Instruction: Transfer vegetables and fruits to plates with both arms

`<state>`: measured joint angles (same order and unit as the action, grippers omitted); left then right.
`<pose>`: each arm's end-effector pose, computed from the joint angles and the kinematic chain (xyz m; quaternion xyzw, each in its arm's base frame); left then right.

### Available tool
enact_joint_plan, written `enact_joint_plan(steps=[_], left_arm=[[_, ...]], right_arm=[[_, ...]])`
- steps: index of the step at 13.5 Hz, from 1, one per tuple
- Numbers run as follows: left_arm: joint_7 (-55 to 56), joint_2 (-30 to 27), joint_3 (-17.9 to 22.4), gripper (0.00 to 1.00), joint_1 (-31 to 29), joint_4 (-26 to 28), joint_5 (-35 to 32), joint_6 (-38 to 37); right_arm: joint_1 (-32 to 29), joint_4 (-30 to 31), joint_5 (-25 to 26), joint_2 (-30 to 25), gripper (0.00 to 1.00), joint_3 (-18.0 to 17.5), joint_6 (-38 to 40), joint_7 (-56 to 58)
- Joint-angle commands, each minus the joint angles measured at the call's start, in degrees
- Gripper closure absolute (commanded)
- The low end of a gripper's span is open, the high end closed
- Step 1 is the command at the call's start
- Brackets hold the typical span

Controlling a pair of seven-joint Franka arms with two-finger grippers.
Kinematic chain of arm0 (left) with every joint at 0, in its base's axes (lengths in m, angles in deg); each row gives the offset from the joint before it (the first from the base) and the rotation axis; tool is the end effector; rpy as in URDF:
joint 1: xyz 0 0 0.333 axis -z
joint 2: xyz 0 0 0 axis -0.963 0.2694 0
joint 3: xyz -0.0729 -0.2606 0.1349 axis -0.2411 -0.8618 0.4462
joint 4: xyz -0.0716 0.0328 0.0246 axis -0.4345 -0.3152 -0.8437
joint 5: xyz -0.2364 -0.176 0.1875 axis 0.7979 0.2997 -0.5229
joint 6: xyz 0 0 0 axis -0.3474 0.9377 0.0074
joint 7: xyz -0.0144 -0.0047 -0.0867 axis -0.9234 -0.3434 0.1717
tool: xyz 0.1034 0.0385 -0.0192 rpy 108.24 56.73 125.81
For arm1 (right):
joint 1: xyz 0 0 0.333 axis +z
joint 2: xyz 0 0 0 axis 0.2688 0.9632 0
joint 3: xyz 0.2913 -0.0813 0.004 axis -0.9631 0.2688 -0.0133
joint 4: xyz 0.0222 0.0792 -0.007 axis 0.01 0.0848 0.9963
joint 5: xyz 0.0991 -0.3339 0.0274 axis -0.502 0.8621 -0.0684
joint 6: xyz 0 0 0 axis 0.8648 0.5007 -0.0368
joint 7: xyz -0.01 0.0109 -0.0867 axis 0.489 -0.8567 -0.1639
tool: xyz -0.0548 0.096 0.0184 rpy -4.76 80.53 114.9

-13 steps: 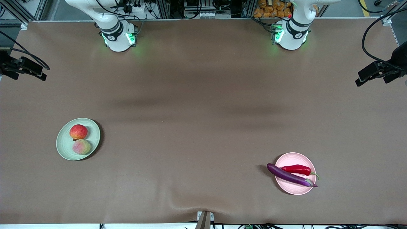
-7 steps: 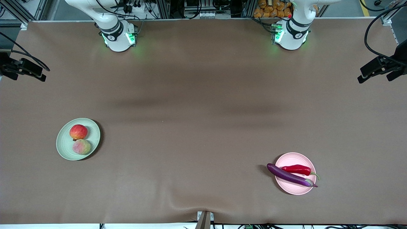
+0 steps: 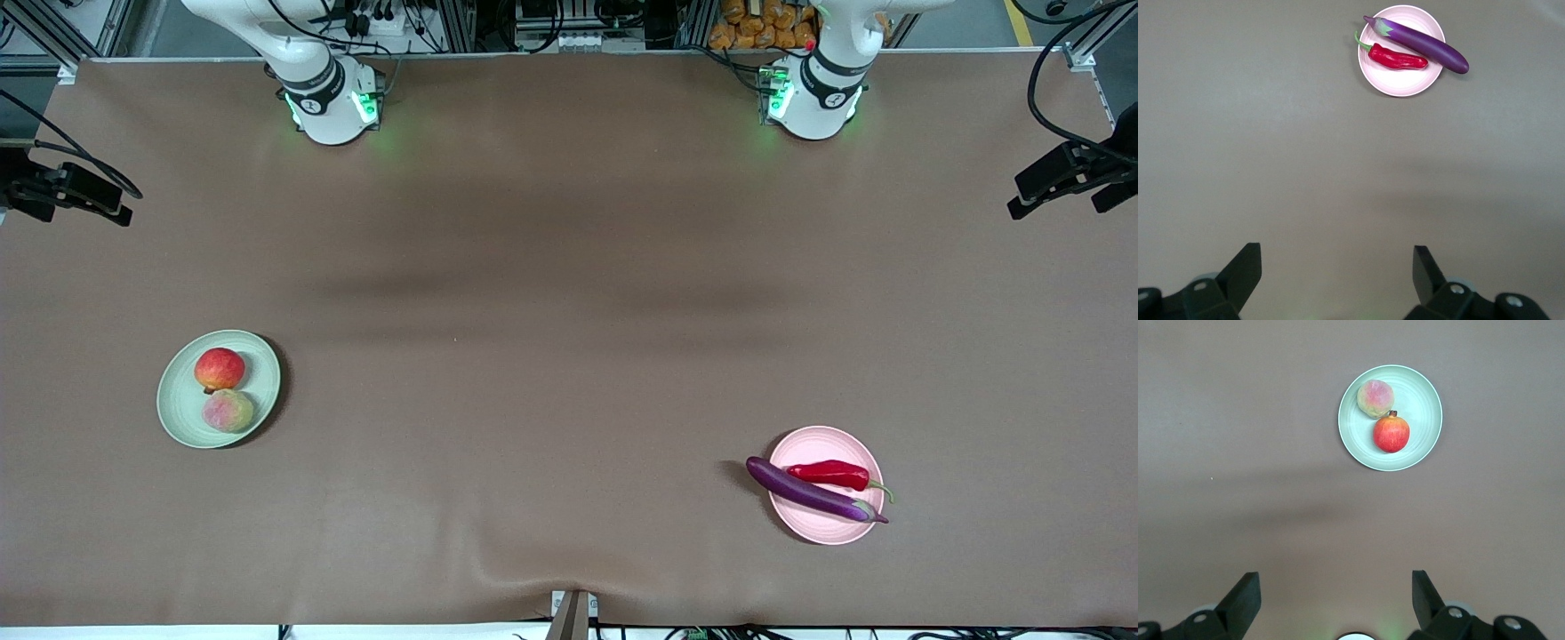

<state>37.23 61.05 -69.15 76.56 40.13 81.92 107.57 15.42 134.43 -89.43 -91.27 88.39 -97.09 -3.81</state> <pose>0.4902 -0.0079 0.6433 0.9990 0.0424 0.0119 0.0064 0.4866 -0.0290 0.6131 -0.9986 0.0371 0.0385 0.0041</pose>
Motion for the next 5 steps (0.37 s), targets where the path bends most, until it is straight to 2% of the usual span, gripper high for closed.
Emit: enact_joint_plan(steps=[1,5], left_arm=[[-0.99,0.17,-0.31,0.00,0.53,-1.28,-1.56,-1.55],[-1.07,0.08,-0.31,0.00,0.45,-1.28,-1.56,-1.73]], right_arm=[[0.53,-1.22,-0.54,0.62,0.00,0.46,1.02,-1.05],[0.62,-1.22,-0.54,0.71,0.00,0.38,1.02,-1.05]])
